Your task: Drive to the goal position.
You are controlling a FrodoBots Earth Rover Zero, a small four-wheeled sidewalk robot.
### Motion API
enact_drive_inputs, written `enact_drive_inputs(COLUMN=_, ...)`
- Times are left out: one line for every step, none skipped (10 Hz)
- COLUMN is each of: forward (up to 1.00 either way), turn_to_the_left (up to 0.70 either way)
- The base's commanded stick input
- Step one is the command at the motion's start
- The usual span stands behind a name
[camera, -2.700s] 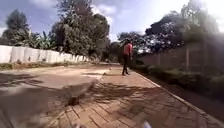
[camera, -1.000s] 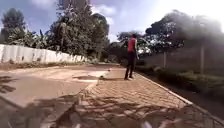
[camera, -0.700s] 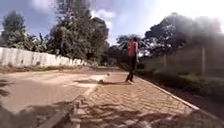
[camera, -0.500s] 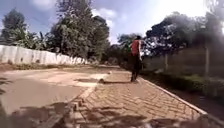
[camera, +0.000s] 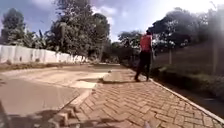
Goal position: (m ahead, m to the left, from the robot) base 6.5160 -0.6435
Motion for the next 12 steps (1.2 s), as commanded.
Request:
enact_drive_inputs(forward=0.70, turn_to_the_left=-0.35)
enact_drive_inputs(forward=0.70, turn_to_the_left=-0.35)
enact_drive_inputs(forward=0.70, turn_to_the_left=-0.35)
enact_drive_inputs(forward=0.70, turn_to_the_left=-0.35)
enact_drive_inputs(forward=0.70, turn_to_the_left=-0.35)
enact_drive_inputs(forward=0.70, turn_to_the_left=-0.35)
enact_drive_inputs(forward=0.70, turn_to_the_left=-0.28)
enact_drive_inputs(forward=0.70, turn_to_the_left=-0.10)
enact_drive_inputs(forward=0.70, turn_to_the_left=0.00)
enact_drive_inputs(forward=0.70, turn_to_the_left=0.00)
enact_drive_inputs(forward=0.70, turn_to_the_left=0.00)
enact_drive_inputs(forward=0.70, turn_to_the_left=0.00)
